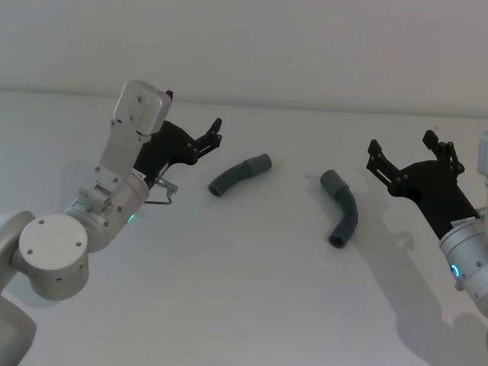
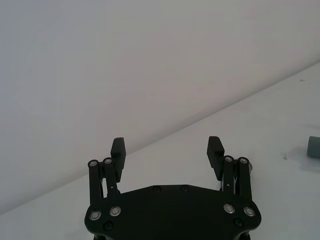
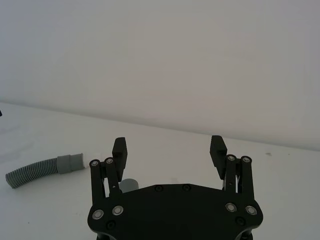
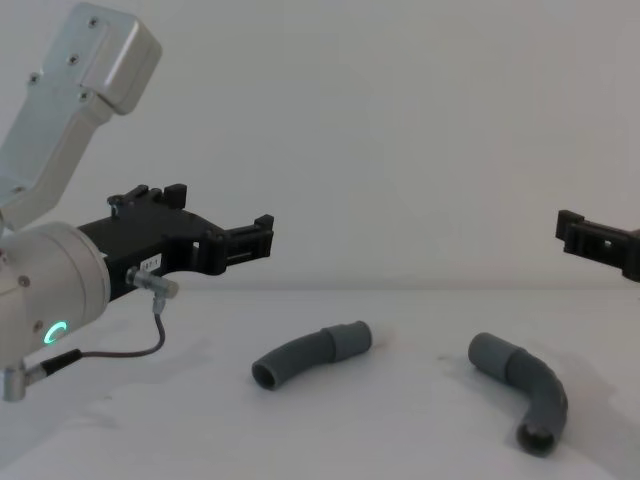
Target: Use both hands to pick up one end of the pipe from the table, align the ends, and insert them.
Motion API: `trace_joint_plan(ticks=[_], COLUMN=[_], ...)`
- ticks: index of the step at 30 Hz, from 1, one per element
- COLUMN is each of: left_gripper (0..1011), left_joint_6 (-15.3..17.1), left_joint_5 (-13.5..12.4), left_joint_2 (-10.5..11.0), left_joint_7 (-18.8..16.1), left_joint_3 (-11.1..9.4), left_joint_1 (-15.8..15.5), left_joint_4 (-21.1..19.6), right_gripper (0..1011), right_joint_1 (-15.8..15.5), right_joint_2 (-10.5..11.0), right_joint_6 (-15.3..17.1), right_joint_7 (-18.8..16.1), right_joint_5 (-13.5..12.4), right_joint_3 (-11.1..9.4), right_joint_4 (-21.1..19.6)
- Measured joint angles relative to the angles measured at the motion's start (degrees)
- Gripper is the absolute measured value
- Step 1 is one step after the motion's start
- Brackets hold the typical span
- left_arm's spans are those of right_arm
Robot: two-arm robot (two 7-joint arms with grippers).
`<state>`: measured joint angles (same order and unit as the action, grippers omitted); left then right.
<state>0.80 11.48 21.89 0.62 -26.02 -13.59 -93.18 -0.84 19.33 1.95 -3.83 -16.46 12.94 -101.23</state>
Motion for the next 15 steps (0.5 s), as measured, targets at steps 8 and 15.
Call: trace_joint_plan(ticks=[8, 15], left_gripper=[1002, 1001], left_joint_6=[0.0, 0.0], left_joint_5=[0.0, 0.0], left_joint_2=[0.0, 0.0], left_joint_7=[0.0, 0.0], left_joint_3=[0.0, 0.0], left_joint_1=[0.0, 0.0], left_joint_4=[0.0, 0.0], right_gripper=[1010, 1010], right_joint_1=[0.0, 0.0], right_joint_2=[0.0, 0.0], right_joint_6=[0.0, 0.0], right_joint_7=[0.0, 0.0], right_joint_5=[0.0, 0.0], right_joint_3=[0.0, 0.0], right_joint_4=[0.0, 0.0])
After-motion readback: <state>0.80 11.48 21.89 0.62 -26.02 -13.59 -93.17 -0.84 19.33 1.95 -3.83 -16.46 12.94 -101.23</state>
